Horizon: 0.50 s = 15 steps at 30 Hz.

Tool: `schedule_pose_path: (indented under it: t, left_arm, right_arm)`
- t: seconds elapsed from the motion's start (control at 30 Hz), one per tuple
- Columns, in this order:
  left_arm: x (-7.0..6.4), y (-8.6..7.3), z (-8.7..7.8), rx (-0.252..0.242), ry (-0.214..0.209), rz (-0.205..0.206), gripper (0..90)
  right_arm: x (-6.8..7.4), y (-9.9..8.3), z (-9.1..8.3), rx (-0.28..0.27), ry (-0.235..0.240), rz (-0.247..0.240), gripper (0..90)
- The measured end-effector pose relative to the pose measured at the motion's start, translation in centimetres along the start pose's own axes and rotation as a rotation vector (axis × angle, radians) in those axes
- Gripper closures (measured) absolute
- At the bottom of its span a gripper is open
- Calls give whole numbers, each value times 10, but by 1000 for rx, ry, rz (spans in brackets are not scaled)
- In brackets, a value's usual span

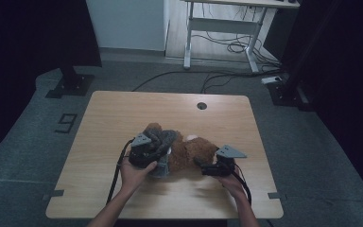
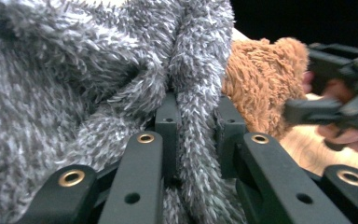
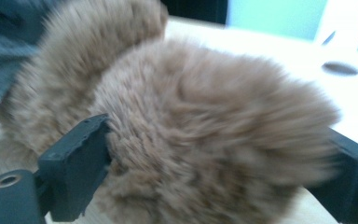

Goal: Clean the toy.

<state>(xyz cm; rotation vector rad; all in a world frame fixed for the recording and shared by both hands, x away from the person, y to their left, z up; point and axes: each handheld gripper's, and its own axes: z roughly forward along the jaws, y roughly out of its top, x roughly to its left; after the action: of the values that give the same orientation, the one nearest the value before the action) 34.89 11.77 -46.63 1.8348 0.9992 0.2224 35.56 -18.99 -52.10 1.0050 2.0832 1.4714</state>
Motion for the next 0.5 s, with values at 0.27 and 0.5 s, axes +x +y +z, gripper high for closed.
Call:
schedule_pose_path:
  t: [0.27,0.5]
  left_arm:
    - [-11,17,0,10,6,16,748]
    - [-53,38,37,70,-29,117,748]
  right_arm:
    - [2,-3,6,31,-41,8,331]
    - [3,-4,6,26,-46,-6,348]
